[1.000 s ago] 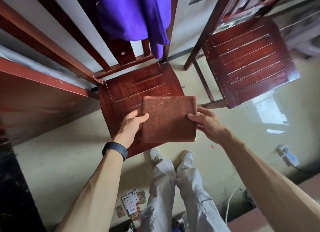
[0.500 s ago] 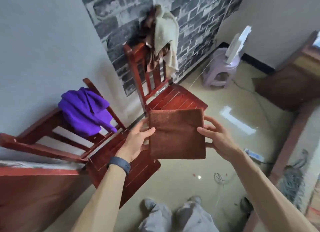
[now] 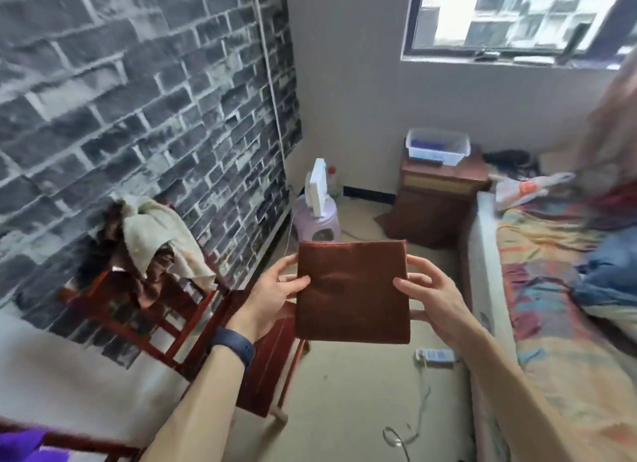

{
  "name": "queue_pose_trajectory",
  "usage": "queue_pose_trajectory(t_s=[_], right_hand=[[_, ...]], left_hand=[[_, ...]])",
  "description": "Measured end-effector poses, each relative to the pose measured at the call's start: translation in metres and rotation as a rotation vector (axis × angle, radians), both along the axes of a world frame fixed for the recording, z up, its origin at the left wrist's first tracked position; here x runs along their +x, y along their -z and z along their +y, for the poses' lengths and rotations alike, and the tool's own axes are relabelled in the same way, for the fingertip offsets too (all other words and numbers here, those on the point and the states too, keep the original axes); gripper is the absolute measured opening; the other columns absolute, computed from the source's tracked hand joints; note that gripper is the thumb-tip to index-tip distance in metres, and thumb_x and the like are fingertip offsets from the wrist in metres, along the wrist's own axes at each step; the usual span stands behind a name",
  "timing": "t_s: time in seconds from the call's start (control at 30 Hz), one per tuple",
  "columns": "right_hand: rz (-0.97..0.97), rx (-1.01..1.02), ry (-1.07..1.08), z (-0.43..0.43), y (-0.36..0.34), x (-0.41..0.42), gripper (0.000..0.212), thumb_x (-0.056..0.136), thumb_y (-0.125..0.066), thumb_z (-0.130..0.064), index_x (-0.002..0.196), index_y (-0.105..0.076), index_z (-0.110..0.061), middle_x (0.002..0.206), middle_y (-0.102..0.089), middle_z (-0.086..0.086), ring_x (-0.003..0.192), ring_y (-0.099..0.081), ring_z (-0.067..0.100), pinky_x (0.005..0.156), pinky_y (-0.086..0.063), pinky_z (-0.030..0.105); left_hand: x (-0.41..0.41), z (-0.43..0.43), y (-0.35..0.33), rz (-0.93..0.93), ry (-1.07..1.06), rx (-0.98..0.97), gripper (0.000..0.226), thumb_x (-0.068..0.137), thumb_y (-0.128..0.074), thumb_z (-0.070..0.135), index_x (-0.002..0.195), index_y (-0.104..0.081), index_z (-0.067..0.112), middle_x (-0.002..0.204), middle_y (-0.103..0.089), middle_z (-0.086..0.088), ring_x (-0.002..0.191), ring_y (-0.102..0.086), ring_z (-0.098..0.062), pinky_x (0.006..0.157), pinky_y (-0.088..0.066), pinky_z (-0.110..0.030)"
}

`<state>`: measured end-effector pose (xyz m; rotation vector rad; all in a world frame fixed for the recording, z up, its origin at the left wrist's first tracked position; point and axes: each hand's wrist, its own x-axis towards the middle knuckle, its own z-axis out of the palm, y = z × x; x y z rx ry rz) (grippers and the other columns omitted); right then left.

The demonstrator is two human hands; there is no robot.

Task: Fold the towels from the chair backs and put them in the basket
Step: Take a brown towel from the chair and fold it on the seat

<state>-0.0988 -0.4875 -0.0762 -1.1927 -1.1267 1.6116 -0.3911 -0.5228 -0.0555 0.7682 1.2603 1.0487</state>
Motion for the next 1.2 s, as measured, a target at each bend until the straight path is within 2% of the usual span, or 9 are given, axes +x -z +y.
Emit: queue_pose_trajectory(t_s=[0.13,0.2,0.3,0.4,0.5,0.63,0.8,1.03,1.2], right_hand=[[0.007,0.027,0.092,0.049,-0.007,0.034,0.046,0.077,-0.084,-0.028,0.119,-0.069,-0.034,0.103,-0.075,0.009,0.099,-0.074,0.025,0.07,-0.061,0.048],[-0.005,0.04,0.132,0.08,-0.009,0.044,0.045,0.075,-0.082,-0.031,0.118,-0.069,-0.036,0.102,-0.076,0.005,0.097,-0.074,0.023,0.067,-0.06,0.042],[-0.013,0.049,0.183,0.137,-0.006,0.054,0.038,0.083,-0.08,-0.023,0.117,-0.07,-0.037,0.102,-0.076,0.005,0.096,-0.075,0.023,0.064,-0.06,0.039],[-0.005,0.043,0.225,0.204,-0.004,0.058,0.036,0.086,-0.077,-0.017,0.117,-0.07,-0.036,0.102,-0.076,0.007,0.096,-0.075,0.025,0.065,-0.06,0.042],[-0.001,0.03,0.281,0.27,-0.001,0.06,0.035,0.087,-0.076,-0.017,0.116,-0.071,-0.036,0.102,-0.076,0.008,0.094,-0.075,0.023,0.065,-0.059,0.042],[-0.001,-0.006,0.339,0.347,0.0,0.063,0.035,0.088,-0.076,-0.017,0.116,-0.07,-0.036,0.101,-0.076,0.008,0.093,-0.075,0.023,0.063,-0.059,0.04],[-0.022,-0.054,0.404,0.42,0.013,0.081,0.035,0.086,-0.077,-0.018,0.113,-0.071,-0.04,0.099,-0.076,0.006,0.092,-0.075,0.021,0.063,-0.059,0.039],[-0.063,-0.186,0.448,0.527,0.063,0.122,0.033,0.087,-0.078,-0.02,0.112,-0.071,-0.04,0.101,-0.076,0.004,0.096,-0.075,0.021,0.065,-0.059,0.04],[-0.063,-0.301,0.441,0.621,0.097,0.158,0.035,0.087,-0.078,-0.021,0.118,-0.068,-0.036,0.107,-0.075,0.007,0.097,-0.074,0.023,0.067,-0.06,0.041]], left_hand=[[0.033,0.077,-0.007,0.019,0.086,0.027,0.039,0.093,-0.066,0.01,0.124,-0.063,0.032,0.117,-0.066,-0.02,0.108,-0.066,-0.035,0.079,-0.059,-0.051],[0.046,0.119,-0.005,0.02,0.111,0.032,0.038,0.092,-0.066,0.009,0.125,-0.063,0.03,0.116,-0.068,-0.019,0.107,-0.067,-0.035,0.082,-0.058,-0.053],[0.057,0.186,0.002,-0.005,0.139,0.03,0.037,0.092,-0.066,0.009,0.123,-0.064,0.03,0.111,-0.07,-0.015,0.098,-0.069,-0.031,0.075,-0.058,-0.048],[0.061,0.263,0.009,-0.037,0.167,0.02,0.038,0.092,-0.066,0.008,0.124,-0.062,0.027,0.101,-0.076,-0.007,0.081,-0.074,-0.022,0.059,-0.058,-0.034],[0.064,0.346,0.012,-0.064,0.198,0.007,0.04,0.092,-0.065,0.005,0.126,-0.061,0.025,0.097,-0.076,-0.009,0.078,-0.075,-0.022,0.058,-0.058,-0.032],[0.074,0.437,0.011,-0.044,0.271,-0.016,0.038,0.093,-0.064,0.006,0.124,-0.06,0.028,0.089,-0.076,-0.004,0.061,-0.07,-0.013,0.054,-0.056,-0.029],[0.094,0.522,0.022,0.012,0.331,-0.054,0.038,0.094,-0.064,0.008,0.125,-0.061,0.03,0.108,-0.072,-0.01,0.093,-0.069,-0.025,0.077,-0.058,-0.044],[0.14,0.64,0.078,0.077,0.414,-0.148,0.035,0.095,-0.064,0.015,0.12,-0.061,0.039,0.105,-0.075,-0.003,0.091,-0.071,-0.016,0.074,-0.059,-0.038],[0.182,0.738,0.114,0.11,0.404,-0.244,0.036,0.094,-0.063,0.016,0.12,-0.061,0.041,0.105,-0.076,0.0,0.094,-0.072,-0.017,0.076,-0.057,-0.039]])
